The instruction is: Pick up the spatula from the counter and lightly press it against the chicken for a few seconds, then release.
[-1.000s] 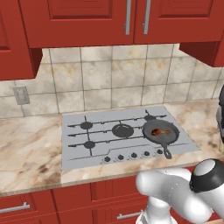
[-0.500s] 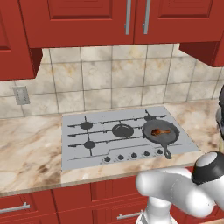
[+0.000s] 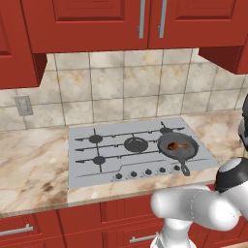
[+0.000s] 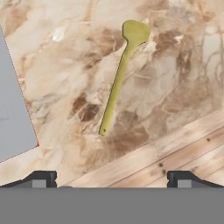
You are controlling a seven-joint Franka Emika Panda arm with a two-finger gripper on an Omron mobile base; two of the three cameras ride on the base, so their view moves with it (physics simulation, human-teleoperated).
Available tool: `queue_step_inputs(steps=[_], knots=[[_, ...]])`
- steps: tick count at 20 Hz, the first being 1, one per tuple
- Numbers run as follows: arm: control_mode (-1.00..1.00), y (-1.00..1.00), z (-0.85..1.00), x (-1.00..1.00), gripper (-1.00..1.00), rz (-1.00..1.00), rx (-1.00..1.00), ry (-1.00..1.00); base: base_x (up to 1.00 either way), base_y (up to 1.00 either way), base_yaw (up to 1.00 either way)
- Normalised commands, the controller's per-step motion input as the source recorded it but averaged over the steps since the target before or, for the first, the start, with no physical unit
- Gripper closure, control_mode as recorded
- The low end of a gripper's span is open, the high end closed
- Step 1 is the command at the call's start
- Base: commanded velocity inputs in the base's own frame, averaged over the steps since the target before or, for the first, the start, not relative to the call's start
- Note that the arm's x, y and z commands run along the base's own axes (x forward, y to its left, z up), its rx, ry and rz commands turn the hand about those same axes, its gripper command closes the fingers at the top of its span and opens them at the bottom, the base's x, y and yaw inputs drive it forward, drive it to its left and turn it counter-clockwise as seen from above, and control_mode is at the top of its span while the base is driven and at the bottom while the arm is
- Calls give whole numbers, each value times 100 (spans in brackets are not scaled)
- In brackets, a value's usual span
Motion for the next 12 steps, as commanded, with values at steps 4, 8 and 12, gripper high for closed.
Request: queue_step_inputs(steps=[4, 8, 12], knots=[[-100, -13, -27, 21, -100, 2, 1, 0, 0, 0, 0], [-100, -6, -13, 18, -100, 3, 2, 0, 0, 0, 0], [-100, -9, -10, 12, -100, 3, 3, 0, 0, 0, 0]])
